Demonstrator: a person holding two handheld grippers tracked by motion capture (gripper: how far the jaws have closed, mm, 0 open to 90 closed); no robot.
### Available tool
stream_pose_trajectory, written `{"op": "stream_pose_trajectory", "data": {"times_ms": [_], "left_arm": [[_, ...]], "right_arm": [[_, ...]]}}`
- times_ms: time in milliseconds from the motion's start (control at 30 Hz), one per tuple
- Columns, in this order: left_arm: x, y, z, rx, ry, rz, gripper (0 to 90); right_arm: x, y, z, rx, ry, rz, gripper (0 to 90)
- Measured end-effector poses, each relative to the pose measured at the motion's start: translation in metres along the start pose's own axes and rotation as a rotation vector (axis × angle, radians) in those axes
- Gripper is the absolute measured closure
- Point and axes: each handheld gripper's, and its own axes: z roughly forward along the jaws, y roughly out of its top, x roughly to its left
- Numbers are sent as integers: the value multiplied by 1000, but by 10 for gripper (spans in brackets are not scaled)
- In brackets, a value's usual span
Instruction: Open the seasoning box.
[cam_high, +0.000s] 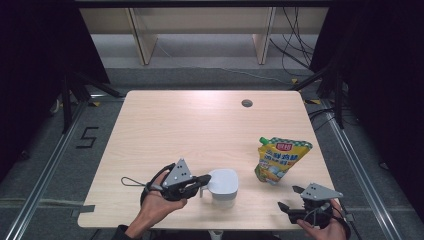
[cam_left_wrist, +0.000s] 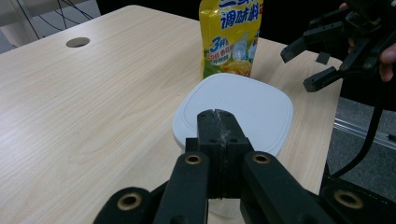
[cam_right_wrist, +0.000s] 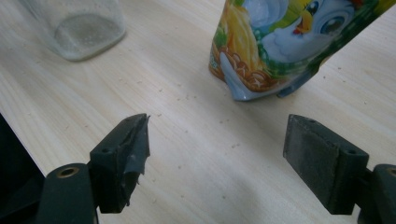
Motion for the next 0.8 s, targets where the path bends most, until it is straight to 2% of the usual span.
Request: {"op": "stream_pose_trajectory", "data": {"times_ms": [67,100,133,167,200,233,333,367,433,500,533,567,600,633,733,767,800], "left_arm": [[1,-1,2,4,1,-7,891],[1,-1,3,-3,-8,-10,891],[1,-1,3,-1,-6,-15,891],[2,-2,4,5,-7,-11,891],[1,-3,5,-2,-8,-11,891],[1,-3,5,-4,-8,-13,891],[1,-4,5,-4,-7,-11,891],[1,-4,4,-4,-6,-14,891],[2,-5,5,-18,-15,-15,891],[4,-7,4,-26,-16,-34,890],[3,-8,4,-28,-16,-44,891],[2,-8,4,-25,-6,-44,891],[2,-8,3,-24,-6,-35,891],[2,-8,3,-25,-5,-43,891],[2,-8,3,-25,-4,-39,891],[3,-8,2,-24,-3,-22,891],[2,-9,2,-25,1,-34,891]], "right_arm": [[1,1,0,-12,-6,2,243],[4,1,-1,-2,0,33,246],[2,2,-1,-16,1,11,251],[2,2,-1,-18,8,11,270],[3,2,-1,-18,15,5,324],[3,3,-1,-34,22,-33,348],[7,6,-1,-45,39,-24,377],[7,7,-1,-62,46,-46,397],[10,8,0,-77,83,-44,445],[14,11,0,-91,97,-54,489],[15,12,0,-108,88,-70,507],[18,14,-1,-110,106,-48,527],[19,16,0,-127,117,-64,537],[21,16,0,-127,130,-49,547],[25,20,2,-150,153,-52,591],[28,21,3,-156,159,-39,606],[28,23,4,-172,165,-53,630]]}}
